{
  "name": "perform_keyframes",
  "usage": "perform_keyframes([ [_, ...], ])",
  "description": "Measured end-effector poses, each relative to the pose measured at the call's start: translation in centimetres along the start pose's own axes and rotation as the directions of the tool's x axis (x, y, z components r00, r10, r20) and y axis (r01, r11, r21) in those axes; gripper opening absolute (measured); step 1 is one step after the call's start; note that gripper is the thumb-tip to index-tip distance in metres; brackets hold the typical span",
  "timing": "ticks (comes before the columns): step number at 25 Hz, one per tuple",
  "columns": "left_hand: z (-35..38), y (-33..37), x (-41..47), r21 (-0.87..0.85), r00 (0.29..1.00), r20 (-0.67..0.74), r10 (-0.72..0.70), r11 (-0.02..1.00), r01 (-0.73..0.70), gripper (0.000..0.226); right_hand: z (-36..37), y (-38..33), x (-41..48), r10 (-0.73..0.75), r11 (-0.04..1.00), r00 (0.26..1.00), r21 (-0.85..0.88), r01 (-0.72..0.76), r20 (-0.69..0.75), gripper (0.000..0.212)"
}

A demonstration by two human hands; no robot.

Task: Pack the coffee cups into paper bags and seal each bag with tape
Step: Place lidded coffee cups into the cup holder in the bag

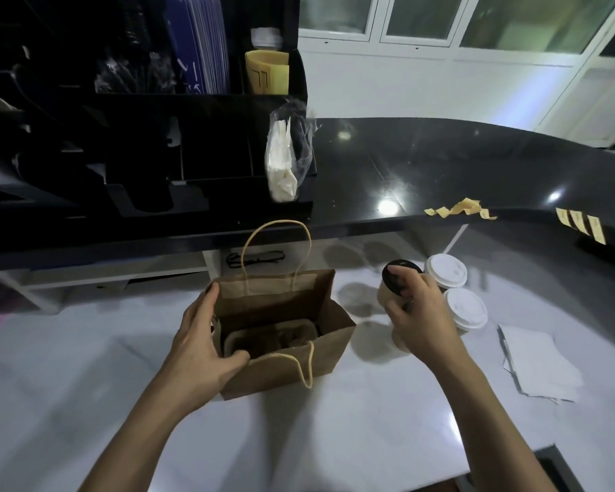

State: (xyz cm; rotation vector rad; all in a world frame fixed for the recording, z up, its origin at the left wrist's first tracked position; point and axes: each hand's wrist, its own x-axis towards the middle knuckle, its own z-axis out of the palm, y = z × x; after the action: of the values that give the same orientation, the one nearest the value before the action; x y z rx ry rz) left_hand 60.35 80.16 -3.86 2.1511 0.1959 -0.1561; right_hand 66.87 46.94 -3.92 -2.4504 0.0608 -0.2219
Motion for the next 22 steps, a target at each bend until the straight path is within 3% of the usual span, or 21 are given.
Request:
perform_keyframes([
  [3, 0.1, 0.0, 0.0, 0.020, 1.000, -0.001, 0.000, 1.000, 0.000, 0.109, -0.1, 2.9, 0.4, 0.006, 0.970, 1.000, -0.243, -0.007, -0.006, 0.051],
  [6, 0.1, -0.1, 0.0, 0.028, 1.000, -0.004, 0.002, 1.000, -0.002, 0.109, 0.0, 4.6, 0.1, 0.031, 0.924, 0.999, -0.381, -0.041, -0.032, 0.055],
  [15, 0.3, 0.0, -0.1, 0.023, 1.000, 0.001, 0.006, 1.000, -0.006, 0.109, -0.5, 7.0, 0.3, 0.118, 0.819, 0.991, -0.570, -0.062, 0.062, 0.065],
  [22, 1.1, 0.4, -0.1, 0.032, 1.000, 0.022, 0.015, 0.999, -0.016, 0.108, -0.6, 8.0, 0.8, 0.190, 0.784, 0.973, -0.618, -0.068, 0.134, 0.071],
])
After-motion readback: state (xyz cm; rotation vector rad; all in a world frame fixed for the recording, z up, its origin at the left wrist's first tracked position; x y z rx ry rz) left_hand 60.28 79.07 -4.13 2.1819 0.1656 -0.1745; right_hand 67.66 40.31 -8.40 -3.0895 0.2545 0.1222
